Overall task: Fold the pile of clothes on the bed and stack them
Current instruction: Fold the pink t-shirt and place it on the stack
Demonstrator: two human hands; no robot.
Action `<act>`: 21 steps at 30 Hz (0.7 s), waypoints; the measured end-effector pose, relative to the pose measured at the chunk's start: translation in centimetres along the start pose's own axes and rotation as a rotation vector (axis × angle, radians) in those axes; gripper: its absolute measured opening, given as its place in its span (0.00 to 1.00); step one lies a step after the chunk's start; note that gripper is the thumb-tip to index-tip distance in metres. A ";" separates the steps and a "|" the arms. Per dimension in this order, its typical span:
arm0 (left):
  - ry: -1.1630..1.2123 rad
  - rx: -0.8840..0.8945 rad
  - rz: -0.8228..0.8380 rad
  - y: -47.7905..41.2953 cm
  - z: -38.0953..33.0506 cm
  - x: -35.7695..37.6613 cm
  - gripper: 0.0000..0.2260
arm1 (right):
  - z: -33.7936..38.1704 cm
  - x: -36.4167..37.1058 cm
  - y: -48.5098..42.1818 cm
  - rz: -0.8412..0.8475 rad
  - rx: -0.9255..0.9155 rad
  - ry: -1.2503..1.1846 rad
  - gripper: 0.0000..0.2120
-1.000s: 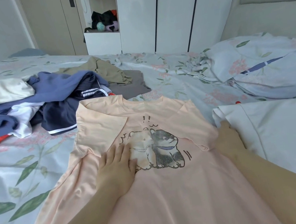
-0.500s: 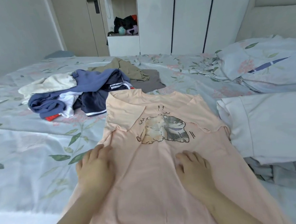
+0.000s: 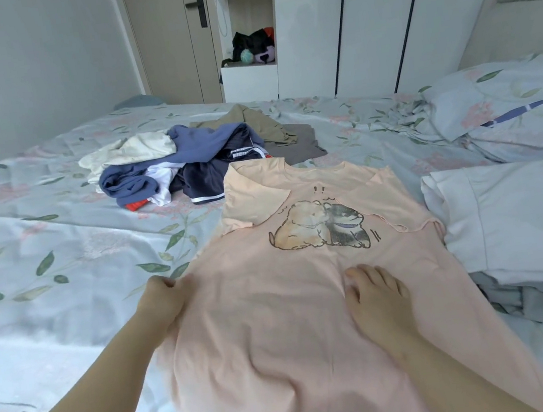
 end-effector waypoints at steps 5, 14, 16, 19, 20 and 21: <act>-0.101 0.060 0.294 3.6 0.7 1.4 0.13 | -0.2 -0.1 0.9 0.062 -0.001 -0.009 0.16; 0.054 0.059 0.240 6.2 2.8 -0.2 0.10 | -1.6 -1.5 4.2 0.136 -0.008 -0.024 0.18; 0.104 0.057 0.234 6.2 2.8 -0.4 0.11 | -1.6 -1.5 4.2 0.134 0.002 -0.020 0.18; 0.046 0.047 0.280 5.7 1.8 0.3 0.14 | -1.6 -1.7 3.7 0.122 0.029 -0.034 0.17; 0.031 0.052 0.231 4.8 1.2 0.1 0.16 | -1.5 -1.9 3.3 0.111 0.043 -0.042 0.17; 0.002 0.069 0.166 3.9 0.4 -0.2 0.17 | -1.3 -2.1 2.8 0.100 0.058 -0.048 0.16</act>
Point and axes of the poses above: each hand's wrist, its own y-axis away from the middle knuckle, its own x-axis out of the palm, z = x × y, the point moved 9 cm from there along -y, towards the middle knuckle, and after that the axes turned 9 degrees about -y, right-handed, at the moved point
